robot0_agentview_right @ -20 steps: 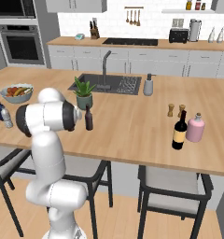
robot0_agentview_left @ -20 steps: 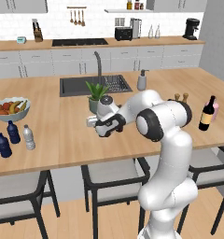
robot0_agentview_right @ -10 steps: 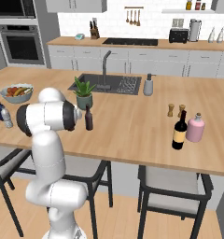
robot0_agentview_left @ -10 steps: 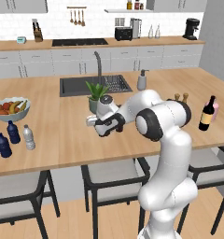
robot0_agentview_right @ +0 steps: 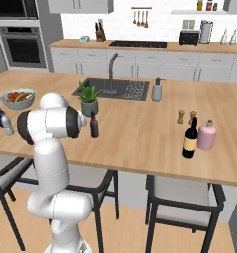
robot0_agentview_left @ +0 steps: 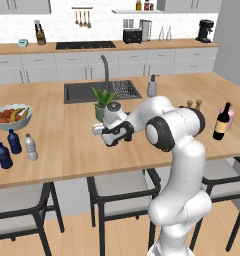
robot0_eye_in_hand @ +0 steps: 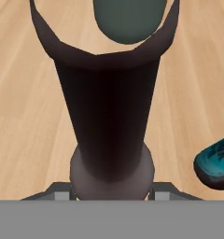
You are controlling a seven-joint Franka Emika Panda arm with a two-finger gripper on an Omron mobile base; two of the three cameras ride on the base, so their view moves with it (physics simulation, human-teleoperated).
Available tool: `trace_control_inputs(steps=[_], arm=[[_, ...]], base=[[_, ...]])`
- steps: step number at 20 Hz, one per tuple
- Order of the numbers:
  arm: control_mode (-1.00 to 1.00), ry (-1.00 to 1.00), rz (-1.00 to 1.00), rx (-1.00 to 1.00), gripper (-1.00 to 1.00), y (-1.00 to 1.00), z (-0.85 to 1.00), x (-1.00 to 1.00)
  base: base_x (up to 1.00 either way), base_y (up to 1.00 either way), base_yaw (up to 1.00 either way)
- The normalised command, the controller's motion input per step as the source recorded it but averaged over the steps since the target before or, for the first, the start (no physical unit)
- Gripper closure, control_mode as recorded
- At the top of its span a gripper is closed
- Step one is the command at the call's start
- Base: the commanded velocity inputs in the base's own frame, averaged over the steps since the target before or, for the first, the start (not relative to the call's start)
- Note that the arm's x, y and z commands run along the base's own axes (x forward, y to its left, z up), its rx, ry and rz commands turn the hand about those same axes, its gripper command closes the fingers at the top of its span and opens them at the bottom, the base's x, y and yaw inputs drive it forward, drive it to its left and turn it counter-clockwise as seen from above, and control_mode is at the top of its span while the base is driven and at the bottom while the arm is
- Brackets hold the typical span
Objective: Move the plastic bottles in the middle to the plastics group, and the glass bottles in the middle to the glass group.
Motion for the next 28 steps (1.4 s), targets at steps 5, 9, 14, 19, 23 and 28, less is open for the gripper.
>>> trace_control_inputs(steps=[5,9,14,19,23,28], arm=[[-1.0,0.0,0.0,0.02,1.0,-0.37,0.23,-0.9],[-1.0,0.0,0.0,0.04,1.0,-0.54,0.47,-1.0],[-1.0,0.0,0.0,0.0,1.0,-0.72,0.74,-0.43],[-1.0,0.0,0.0,0.0,1.0,-0.85,0.64,-0.48],[-1.0,0.01,0.0,0.0,1.0,-0.96,0.44,-0.19],[-1.0,0.02,0.0,-0.02,1.0,-1.0,0.34,0.06]], base=[[0.0,0.0,0.0],[0.0,0.0,0.0],[0.0,0.0,0.0],[0.0,0.0,0.0],[0.0,0.0,0.0],[0.0,0.0,0.0]])
